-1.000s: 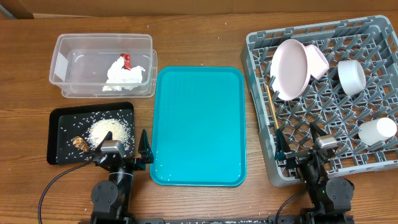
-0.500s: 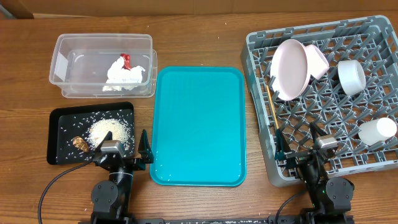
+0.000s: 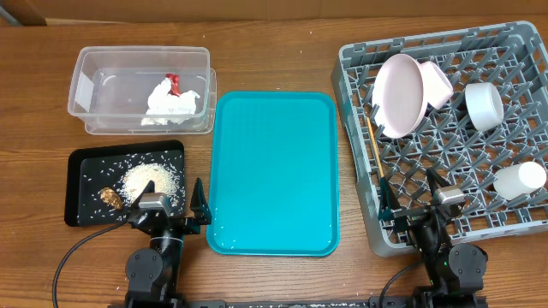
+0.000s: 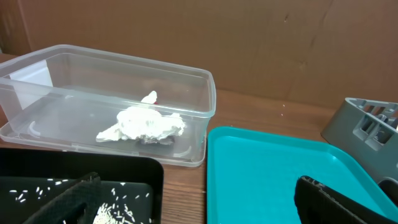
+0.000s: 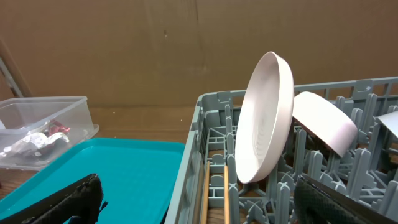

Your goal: Sort waste into correct bins and load items into the dishwasher

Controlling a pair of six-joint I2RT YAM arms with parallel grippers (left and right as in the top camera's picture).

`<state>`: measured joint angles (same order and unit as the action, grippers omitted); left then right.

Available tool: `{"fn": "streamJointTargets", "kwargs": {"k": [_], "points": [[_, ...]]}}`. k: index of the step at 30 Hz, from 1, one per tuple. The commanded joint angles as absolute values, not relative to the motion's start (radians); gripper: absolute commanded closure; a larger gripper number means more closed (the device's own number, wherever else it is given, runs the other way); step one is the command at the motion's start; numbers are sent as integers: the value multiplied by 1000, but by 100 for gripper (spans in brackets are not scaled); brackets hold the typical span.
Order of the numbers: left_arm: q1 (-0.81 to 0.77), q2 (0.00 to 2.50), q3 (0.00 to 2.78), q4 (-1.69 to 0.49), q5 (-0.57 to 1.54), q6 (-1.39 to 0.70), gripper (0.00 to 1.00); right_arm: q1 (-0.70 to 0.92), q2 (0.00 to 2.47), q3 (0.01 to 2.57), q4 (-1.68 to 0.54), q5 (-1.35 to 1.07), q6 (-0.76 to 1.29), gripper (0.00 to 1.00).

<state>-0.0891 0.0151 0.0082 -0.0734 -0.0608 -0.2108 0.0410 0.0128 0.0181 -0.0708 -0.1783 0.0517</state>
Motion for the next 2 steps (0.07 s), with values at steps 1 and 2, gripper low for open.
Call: {"fn": "streamJointTargets", "kwargs": {"k": [1,2], "points": [[-83,5,5,-70,-59,-214,0,47,4,8,-66,-173,52,0],[-83,5,5,-70,-59,-214,0,47,4,8,-66,-173,52,0]]}}
